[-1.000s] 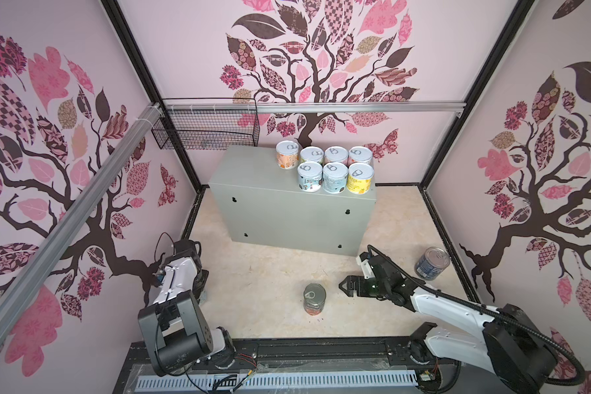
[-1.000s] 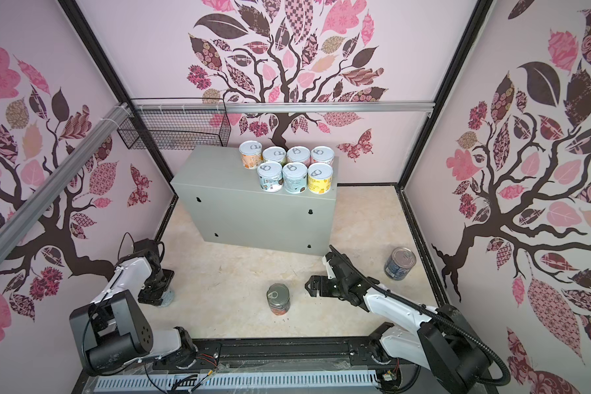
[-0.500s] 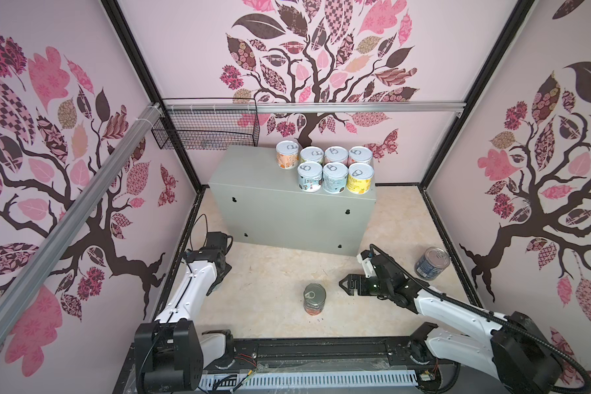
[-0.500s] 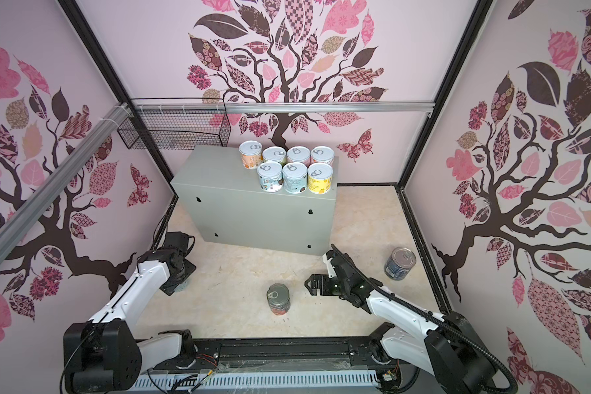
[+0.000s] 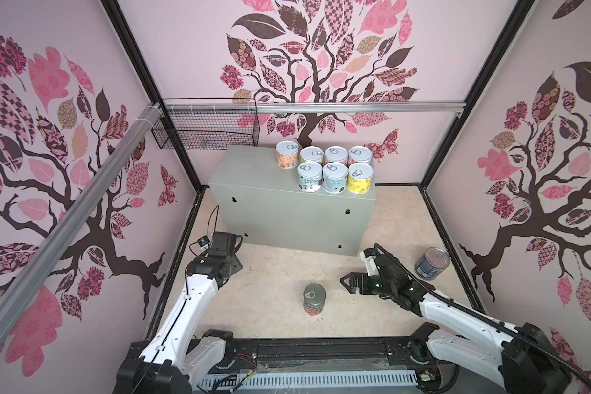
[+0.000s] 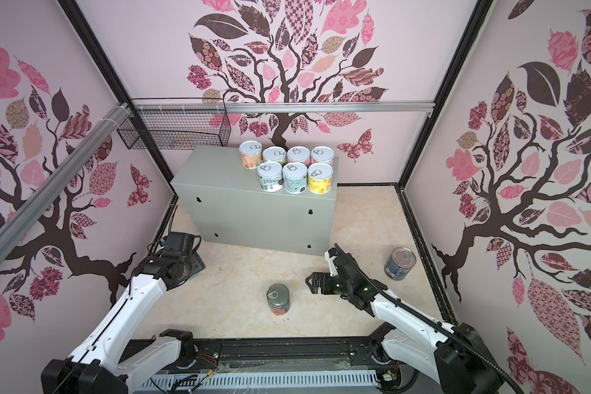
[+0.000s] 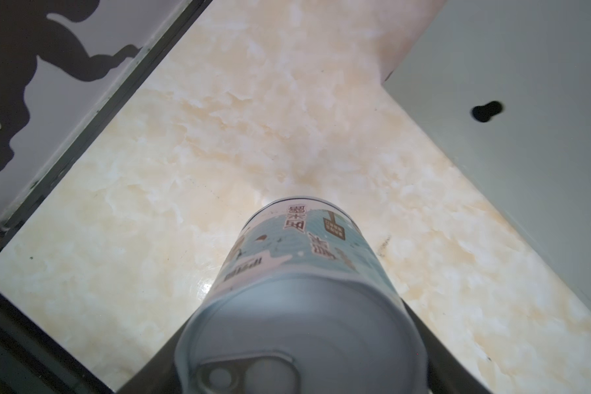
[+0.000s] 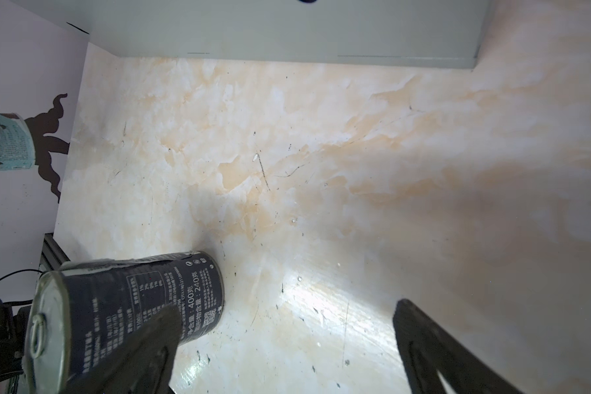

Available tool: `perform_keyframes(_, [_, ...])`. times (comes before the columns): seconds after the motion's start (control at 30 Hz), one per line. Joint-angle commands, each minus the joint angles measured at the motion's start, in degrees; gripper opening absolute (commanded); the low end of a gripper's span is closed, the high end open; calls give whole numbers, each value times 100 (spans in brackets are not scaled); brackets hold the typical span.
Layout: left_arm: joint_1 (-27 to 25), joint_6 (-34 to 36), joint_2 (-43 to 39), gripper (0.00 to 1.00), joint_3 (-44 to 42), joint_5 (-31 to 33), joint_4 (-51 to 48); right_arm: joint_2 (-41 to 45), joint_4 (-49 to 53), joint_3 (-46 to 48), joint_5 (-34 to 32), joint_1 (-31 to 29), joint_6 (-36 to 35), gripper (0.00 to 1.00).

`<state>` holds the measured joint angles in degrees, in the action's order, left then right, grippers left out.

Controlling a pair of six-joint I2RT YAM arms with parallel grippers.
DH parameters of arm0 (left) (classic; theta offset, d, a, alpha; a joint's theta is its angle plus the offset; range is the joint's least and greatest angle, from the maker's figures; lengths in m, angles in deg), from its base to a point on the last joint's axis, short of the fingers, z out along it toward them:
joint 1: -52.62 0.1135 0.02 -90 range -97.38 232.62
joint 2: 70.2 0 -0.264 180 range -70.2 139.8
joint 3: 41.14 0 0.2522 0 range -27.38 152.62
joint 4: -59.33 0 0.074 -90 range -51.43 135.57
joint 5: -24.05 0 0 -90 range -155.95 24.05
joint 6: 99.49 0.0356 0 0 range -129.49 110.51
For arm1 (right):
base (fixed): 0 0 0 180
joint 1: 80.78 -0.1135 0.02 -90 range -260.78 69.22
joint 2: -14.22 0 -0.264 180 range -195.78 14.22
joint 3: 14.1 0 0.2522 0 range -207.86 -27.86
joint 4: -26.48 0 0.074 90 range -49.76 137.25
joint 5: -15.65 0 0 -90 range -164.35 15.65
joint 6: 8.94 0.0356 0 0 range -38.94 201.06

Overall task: Place and organize the canned foods onto the counter
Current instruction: 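Lift the light blue can with the left gripper toward the cabinet, then carry the light blue can onto the cabinet top beside the orange-labelled can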

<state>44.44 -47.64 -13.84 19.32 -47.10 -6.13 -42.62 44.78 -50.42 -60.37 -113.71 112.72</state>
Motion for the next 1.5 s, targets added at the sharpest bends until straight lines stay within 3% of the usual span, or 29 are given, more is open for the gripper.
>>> perform_keyframes(0.0, [-21, 636, -245, 56, 42, -602, 359, 194, 207, 54, -125, -31, -38, 100])
perform_keyframes(0.3, [-25, 1270, -418, 56, 817, -1162, -45, 564, 398, 145, -242, -32, 41, 100])
perform_keyframes(0.7, [-30, 1776, -970, 55, 1765, -1177, -529, 858, 820, 64, -369, -25, 24, 100])
perform_keyframes(1.0, [-31, 2397, -377, 54, 3046, -1660, -1354, 849, 930, -81, -413, -30, -4, 100])
perform_keyframes(1.47, [-91, 2298, 637, 54, 5113, -2090, -1495, 890, 995, -414, -586, -30, 38, 100])
